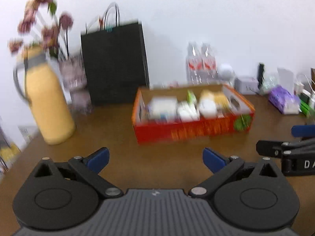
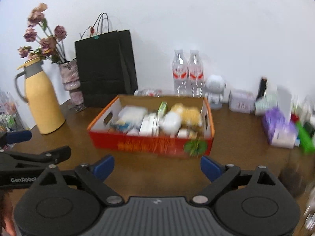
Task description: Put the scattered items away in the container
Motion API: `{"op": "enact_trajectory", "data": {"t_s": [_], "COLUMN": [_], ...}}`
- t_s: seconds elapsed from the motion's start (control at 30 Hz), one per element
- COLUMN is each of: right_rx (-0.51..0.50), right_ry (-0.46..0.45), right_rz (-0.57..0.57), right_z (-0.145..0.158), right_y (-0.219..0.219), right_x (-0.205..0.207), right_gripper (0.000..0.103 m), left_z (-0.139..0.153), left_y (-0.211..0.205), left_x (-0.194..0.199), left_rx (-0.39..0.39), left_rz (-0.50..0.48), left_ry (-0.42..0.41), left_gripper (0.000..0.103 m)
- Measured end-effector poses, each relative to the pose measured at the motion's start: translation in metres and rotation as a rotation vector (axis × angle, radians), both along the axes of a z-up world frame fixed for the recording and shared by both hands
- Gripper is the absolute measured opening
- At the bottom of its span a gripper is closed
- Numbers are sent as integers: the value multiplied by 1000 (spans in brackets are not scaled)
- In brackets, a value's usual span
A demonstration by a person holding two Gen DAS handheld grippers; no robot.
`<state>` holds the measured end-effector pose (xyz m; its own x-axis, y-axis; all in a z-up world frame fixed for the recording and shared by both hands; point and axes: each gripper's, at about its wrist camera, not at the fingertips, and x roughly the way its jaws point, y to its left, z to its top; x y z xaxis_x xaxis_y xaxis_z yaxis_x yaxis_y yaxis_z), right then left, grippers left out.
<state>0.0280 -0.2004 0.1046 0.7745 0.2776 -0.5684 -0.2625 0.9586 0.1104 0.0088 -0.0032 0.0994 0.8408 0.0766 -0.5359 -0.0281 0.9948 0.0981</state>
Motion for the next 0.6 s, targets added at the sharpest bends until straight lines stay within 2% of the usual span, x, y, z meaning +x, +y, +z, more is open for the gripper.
{"op": "enact_trajectory", "data": {"t_s": [0.13, 0.27, 0.43, 0.6], "right_rx": [16, -8, -115, -101], "right_ry": [39, 53, 78, 78], "right_rz": [-22, -35, -65, -42], "right_z": [-55, -92, -111, -117], "right_y": [-2, 0, 10, 12], "right_x": [-34, -46, -41, -41], "right_gripper": [95, 95, 95, 103], "left_z": [-54, -79, -91, -98], "left_y": [5, 8, 10, 15], "left_x": [-25, -28, -19, -16], "left_rx": [-42, -63, -49, -86], "left_rz": [-29, -38, -9, -15], "left_ry": [40, 71, 96, 125], "left_gripper": [103, 103, 103, 103]}}
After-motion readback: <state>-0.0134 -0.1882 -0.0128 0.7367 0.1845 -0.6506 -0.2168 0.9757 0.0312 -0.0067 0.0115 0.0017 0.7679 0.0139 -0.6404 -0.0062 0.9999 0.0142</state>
